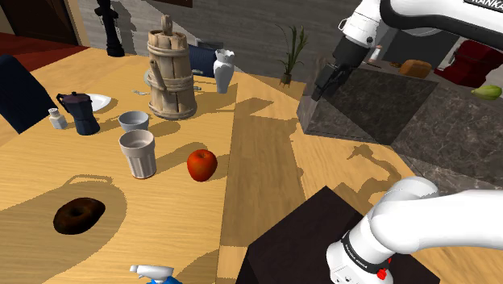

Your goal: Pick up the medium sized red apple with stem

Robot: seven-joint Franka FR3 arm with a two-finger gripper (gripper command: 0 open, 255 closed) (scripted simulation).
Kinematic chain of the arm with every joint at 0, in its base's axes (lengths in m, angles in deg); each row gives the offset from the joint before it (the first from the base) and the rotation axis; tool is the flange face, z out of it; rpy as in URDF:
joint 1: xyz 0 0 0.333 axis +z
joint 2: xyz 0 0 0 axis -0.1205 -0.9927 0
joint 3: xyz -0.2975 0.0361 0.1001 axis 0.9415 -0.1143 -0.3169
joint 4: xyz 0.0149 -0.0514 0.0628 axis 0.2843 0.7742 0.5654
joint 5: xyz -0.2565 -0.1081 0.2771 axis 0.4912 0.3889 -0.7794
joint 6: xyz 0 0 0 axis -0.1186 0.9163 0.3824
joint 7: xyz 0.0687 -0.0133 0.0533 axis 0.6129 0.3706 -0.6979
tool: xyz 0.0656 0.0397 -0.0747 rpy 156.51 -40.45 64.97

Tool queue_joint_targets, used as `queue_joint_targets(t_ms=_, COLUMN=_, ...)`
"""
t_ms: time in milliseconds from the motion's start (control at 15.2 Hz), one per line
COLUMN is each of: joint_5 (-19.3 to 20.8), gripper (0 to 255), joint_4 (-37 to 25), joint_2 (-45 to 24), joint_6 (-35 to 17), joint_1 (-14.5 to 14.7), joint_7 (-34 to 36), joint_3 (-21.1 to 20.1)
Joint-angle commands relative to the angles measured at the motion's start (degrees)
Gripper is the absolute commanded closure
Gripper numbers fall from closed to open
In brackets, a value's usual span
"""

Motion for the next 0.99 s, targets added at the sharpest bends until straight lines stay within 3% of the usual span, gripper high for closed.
queue_joint_targets(t_ms=0, joint_5=0.0, gripper=0, joint_4=0.0, joint_2=0.0, joint_6=0.0, joint_1=0.0, joint_7=0.0, joint_3=0.0)
queue_joint_targets(t_ms=462, joint_5=-6.8, gripper=0, joint_4=0.9, joint_2=-8.4, joint_6=-4.7, joint_1=-1.6, joint_7=19.1, joint_3=-8.2)
queue_joint_targets(t_ms=924, joint_5=-12.4, gripper=0, joint_4=-2.1, joint_2=-20.4, joint_6=-10.5, joint_1=-2.7, joint_7=37.1, joint_3=-15.0)
